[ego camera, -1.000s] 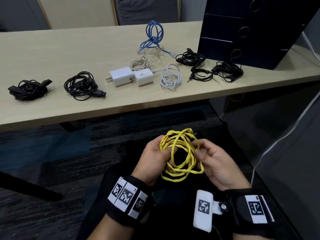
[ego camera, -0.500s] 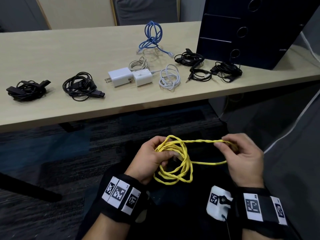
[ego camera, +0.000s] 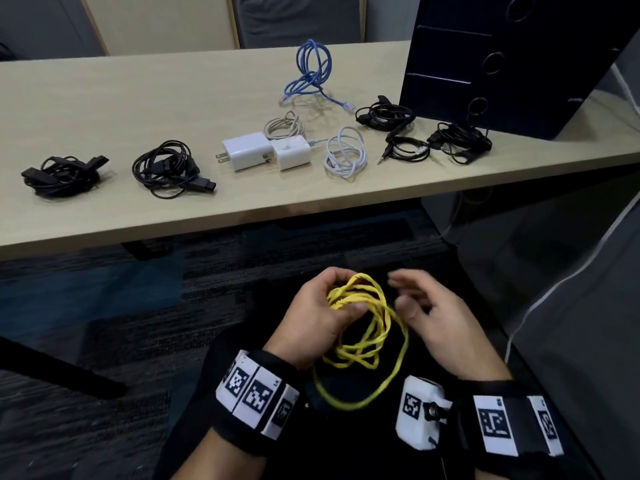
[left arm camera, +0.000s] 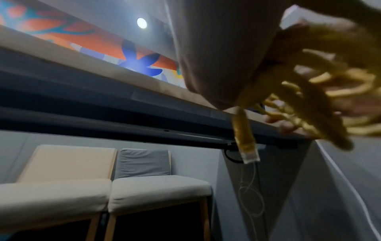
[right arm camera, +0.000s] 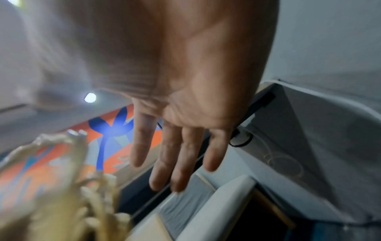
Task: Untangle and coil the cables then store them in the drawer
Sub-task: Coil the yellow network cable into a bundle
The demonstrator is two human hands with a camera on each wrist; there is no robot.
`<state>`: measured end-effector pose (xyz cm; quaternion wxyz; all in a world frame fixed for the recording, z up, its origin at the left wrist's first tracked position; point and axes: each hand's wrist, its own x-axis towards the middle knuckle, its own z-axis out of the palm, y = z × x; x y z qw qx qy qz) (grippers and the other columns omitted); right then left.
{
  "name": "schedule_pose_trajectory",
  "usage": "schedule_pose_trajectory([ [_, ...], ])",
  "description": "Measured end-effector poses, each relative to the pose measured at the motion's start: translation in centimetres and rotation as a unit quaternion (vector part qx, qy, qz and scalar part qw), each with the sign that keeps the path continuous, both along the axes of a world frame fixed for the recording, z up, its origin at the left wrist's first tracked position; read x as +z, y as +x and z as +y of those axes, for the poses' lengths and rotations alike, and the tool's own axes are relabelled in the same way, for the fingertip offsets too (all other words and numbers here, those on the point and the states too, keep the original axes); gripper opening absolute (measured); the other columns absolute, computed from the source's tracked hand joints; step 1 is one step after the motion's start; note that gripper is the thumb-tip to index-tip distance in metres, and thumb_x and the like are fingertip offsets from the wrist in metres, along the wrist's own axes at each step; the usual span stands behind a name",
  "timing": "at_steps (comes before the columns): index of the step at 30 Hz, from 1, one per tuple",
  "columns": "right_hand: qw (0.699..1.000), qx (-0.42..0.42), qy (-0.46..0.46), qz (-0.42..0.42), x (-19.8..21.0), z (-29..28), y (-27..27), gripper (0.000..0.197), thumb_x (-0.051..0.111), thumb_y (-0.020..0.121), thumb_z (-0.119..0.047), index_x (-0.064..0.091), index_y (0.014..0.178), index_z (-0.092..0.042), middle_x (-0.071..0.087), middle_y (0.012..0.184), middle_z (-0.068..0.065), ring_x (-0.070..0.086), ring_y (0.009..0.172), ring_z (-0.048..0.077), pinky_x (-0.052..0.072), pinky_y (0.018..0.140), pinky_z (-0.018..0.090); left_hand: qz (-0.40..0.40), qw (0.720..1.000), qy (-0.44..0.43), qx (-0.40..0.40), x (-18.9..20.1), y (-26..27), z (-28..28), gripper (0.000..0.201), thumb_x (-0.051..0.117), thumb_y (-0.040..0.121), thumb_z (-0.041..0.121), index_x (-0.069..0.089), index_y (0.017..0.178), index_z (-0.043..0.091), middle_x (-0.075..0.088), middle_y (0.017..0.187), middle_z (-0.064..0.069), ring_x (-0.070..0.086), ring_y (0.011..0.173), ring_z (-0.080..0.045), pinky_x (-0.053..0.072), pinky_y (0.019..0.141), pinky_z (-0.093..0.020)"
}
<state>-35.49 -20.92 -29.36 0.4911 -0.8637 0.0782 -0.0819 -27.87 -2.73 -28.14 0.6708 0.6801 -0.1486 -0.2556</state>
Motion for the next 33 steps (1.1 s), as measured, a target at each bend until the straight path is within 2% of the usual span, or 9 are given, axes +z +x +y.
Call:
schedule_pose_trajectory([
  [7,0.99,0.109,0.093,0.005,0.7,2.3,0.5,0.065,0.048,0.072,-0.085,0.046,0.129,-0.053,0.057,0.13,-0.021,0.056,0.116,-0.002,0.045,0.099,0.02,0.006,1.0,-0.002,-0.014,0.1,0.0,0.4,0.041,0.072,0.078,-0.003,0.062,0.111,0.019,0.071,0.096,-0.005,0.068,0.08,-0.014,0.053,0.069,-0.026],
  [9,0.994,0.098,0.049,-0.016,0.3,2.7,0.6,0.044,0.052,0.088,-0.062,0.049,0.13,-0.05,0.057,0.131,-0.021,0.053,0.119,-0.006,0.042,0.098,0.015,0.023,0.999,-0.015,-0.024,-0.1,0.1,0.6,0.044,0.072,0.077,-0.006,0.061,0.113,0.017,0.071,0.093,-0.005,0.067,0.078,-0.015,0.053,0.066,-0.027],
  [12,0.997,0.001,-0.058,-0.056,-0.6,3.2,1.1,0.018,0.052,0.098,-0.026,0.064,0.107,-0.035,0.066,0.102,-0.015,0.061,0.095,-0.001,0.051,0.08,0.025,0.044,0.998,-0.02,-0.048,-0.2,-0.2,0.4,0.048,0.071,0.076,-0.008,0.06,0.115,0.016,0.067,0.09,-0.006,0.062,0.071,-0.017,0.053,0.059,-0.028],
  [14,0.994,-0.026,-0.071,-0.081,-0.8,3.3,1.3,0.013,0.05,0.098,-0.033,0.063,0.096,-0.03,0.063,0.096,-0.016,0.06,0.091,0.0,0.05,0.076,0.023,0.083,0.994,-0.052,-0.053,-0.4,-0.3,0.2,0.051,0.068,0.078,-0.011,0.056,0.12,0.016,0.065,0.086,-0.008,0.058,0.066,-0.02,0.05,0.052,-0.025],
  [17,0.996,0.006,-0.023,-0.081,-0.4,3.0,1.2,0.041,0.051,0.085,-0.067,0.065,0.096,-0.03,0.061,0.102,-0.019,0.06,0.096,0.001,0.048,0.078,0.016,0.146,0.981,-0.114,-0.05,-0.7,-0.1,0.2,0.046,0.064,0.084,-0.009,0.053,0.124,0.011,0.061,0.077,-0.007,0.054,0.054,-0.015,0.049,0.048,-0.024],
  [22,0.993,-0.004,-0.031,-0.113,-0.1,3.1,1.2,0.02,0.067,0.079,-0.047,0.064,0.087,-0.029,0.064,0.091,-0.012,0.062,0.087,0.006,0.049,0.073,0.024,0.246,0.945,-0.192,-0.095,-0.5,0.1,0.5,0.054,0.059,0.076,-0.003,0.05,0.128,0.006,0.058,0.074,-0.011,0.058,0.058,-0.02,0.053,0.052,-0.028],
  [27,0.983,-0.044,-0.029,-0.177,-0.4,3.6,1.1,0.012,0.069,0.084,-0.022,0.067,0.077,-0.013,0.064,0.079,-0.006,0.062,0.077,0.007,0.044,0.067,0.011,0.369,0.886,-0.225,-0.168,-0.8,0.3,0.4,0.047,0.056,0.087,0.032,0.055,0.125,0.005,0.06,0.065,-0.013,0.066,0.065,-0.031,0.056,0.067,-0.038],
  [30,0.98,-0.062,-0.017,-0.19,-0.5,3.6,1.0,0.018,0.07,0.083,-0.027,0.067,0.073,-0.012,0.064,0.074,-0.005,0.061,0.073,0.008,0.044,0.065,0.011,0.369,0.872,-0.252,-0.198,-1.5,0.0,0.6,0.045,0.07,0.084,0.032,0.056,0.116,0.004,0.059,0.062,-0.009,0.065,0.061,-0.025,0.054,0.071,-0.038],
  [33,0.983,-0.068,0.007,-0.171,-0.5,3.4,1.4,0.017,0.073,0.083,-0.027,0.068,0.073,-0.013,0.064,0.072,-0.004,0.061,0.07,0.011,0.046,0.064,0.016,0.367,0.875,-0.282,-0.141,-1.6,-0.5,0.3,0.053,0.066,0.084,0.022,0.047,0.132,0.01,0.048,0.061,-0.002,0.052,0.048,-0.012,0.054,0.058,-0.032],
])
